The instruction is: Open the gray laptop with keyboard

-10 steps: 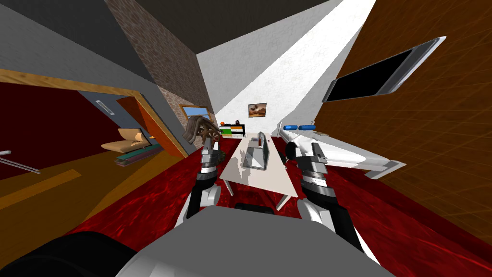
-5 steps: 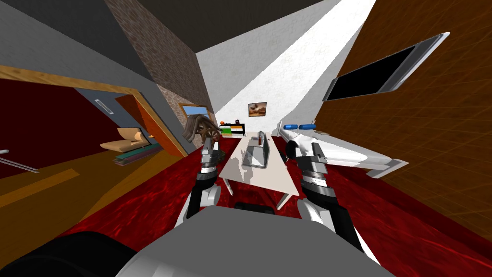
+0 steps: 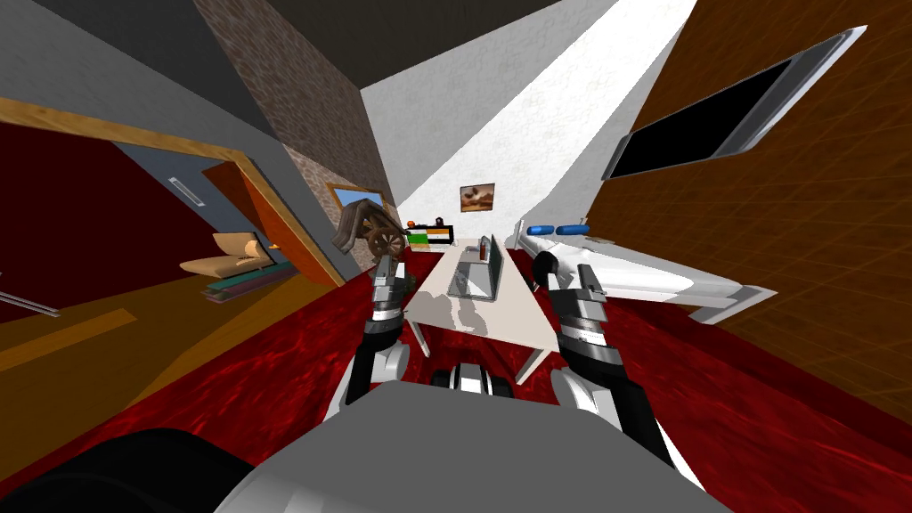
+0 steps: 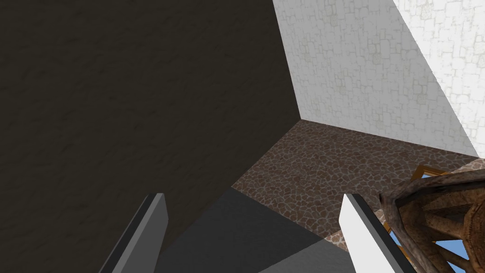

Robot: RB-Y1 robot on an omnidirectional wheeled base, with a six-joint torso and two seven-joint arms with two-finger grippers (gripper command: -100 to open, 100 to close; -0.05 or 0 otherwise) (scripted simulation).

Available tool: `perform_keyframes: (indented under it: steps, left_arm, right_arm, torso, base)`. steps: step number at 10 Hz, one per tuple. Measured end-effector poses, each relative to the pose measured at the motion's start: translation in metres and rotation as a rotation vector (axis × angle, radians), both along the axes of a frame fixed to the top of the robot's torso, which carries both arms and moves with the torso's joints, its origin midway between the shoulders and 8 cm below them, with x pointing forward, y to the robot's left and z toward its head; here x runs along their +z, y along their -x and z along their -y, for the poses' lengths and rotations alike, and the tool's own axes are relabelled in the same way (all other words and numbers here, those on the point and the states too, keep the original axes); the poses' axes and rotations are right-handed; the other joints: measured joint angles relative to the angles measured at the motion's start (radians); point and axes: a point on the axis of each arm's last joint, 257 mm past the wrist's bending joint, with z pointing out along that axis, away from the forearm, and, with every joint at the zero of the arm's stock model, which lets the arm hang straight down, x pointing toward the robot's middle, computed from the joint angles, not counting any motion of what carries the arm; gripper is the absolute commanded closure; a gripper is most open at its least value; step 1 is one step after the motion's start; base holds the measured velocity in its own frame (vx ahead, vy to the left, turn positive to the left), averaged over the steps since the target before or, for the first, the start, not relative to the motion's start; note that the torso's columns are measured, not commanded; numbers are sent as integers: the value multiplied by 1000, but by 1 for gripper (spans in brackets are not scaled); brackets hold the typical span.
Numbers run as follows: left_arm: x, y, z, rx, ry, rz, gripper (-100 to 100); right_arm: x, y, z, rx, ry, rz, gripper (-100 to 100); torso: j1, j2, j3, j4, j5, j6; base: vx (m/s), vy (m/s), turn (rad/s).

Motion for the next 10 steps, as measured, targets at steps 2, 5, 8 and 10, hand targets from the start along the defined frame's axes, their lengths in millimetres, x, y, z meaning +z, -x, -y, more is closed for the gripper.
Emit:
perform_keyframes:
  steps: [2,5,8,10]
  left_arm:
    - [0,0,0,0,0,-1,0]
    - [0,0,0,0,0,-1,0]
    - [0,0,0,0,0,-1,0]
    - [0,0,0,0,0,-1,0]
  right_arm:
    - [-5,-2,-2,-2,55,-21,-100]
    - [-16,-8,0,-30,185,-69,-100]
    - [-31,-13,6,-86,350,-127,-100]
    - [-41,-18,15,-135,471,-168,-100]
  torso:
    - [1,44,-88,43,0,0]
    - [1,47,-93,47,0,0]
    - [1,48,-93,47,0,0]
    - [1,47,-94,47,0,0]
  base:
    - [-25,38,49]
    - [-38,52,70]
    - [-65,72,90]
    - [-76,87,108]
